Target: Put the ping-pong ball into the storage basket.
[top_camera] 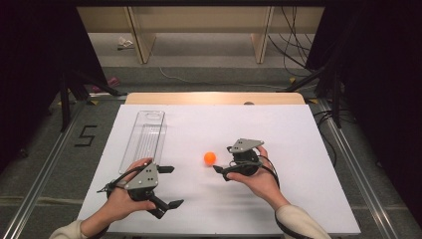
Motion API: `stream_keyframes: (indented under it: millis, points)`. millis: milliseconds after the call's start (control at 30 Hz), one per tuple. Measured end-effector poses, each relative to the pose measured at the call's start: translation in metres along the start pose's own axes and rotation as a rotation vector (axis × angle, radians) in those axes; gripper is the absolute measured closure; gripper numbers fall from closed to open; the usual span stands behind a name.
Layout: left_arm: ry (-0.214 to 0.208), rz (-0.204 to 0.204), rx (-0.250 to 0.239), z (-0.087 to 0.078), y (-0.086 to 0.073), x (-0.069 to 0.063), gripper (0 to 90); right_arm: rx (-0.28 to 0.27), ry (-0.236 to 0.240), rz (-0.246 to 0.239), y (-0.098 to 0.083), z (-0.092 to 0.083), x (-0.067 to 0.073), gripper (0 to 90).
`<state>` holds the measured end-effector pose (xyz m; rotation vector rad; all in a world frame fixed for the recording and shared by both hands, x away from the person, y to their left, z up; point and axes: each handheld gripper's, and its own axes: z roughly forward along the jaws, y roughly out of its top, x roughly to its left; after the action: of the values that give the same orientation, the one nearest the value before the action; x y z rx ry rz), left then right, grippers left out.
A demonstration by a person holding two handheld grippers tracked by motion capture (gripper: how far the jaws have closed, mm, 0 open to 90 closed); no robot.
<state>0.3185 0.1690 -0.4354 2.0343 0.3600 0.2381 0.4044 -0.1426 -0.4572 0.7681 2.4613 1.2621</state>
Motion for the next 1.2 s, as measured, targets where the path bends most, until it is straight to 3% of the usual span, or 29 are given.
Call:
stream_keyframes:
  millis: [567,1200]
  points:
    - [-0.005,0.002,-0.002,0.0,0.0,-0.001,0.0,0.015,-0.005,-0.001,0.004,0.011,-0.002,16.2]
    - [-0.007,0.006,0.001,-0.001,0.0,-0.001,0.0,0.054,0.002,0.007,0.006,0.035,-0.005,16.2]
